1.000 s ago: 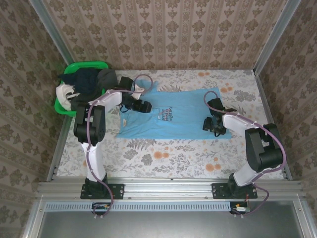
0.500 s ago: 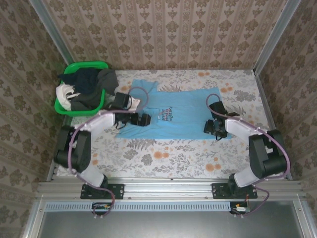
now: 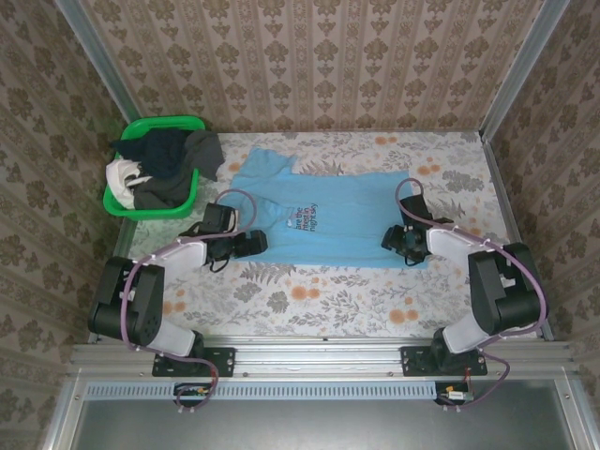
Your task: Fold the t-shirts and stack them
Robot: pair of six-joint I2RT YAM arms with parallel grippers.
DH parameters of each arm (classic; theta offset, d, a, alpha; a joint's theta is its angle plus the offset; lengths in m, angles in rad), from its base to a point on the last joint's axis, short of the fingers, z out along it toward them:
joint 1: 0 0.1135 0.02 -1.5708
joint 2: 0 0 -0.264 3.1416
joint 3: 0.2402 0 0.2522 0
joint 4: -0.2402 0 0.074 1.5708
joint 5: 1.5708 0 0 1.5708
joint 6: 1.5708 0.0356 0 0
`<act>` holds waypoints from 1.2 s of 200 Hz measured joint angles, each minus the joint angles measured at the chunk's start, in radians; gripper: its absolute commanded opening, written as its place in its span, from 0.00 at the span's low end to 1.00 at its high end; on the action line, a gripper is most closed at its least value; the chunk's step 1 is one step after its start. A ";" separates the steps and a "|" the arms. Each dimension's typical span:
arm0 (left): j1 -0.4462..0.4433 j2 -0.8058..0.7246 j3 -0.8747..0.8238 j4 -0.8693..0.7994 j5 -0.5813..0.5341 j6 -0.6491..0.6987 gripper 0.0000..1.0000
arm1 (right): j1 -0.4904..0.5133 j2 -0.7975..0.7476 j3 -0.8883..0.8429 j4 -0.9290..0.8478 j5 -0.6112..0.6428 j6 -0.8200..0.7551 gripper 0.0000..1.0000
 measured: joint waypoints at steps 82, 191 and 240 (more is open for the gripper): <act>0.020 -0.281 -0.034 -0.261 -0.097 -0.036 1.00 | -0.056 -0.154 -0.010 -0.122 -0.014 -0.015 0.65; 0.094 0.460 0.925 -0.185 -0.083 0.064 0.79 | -0.186 0.421 0.686 -0.178 -0.025 -0.172 0.69; 0.085 0.937 1.478 -0.388 -0.119 0.161 0.79 | -0.211 0.632 0.938 -0.265 -0.026 -0.212 0.69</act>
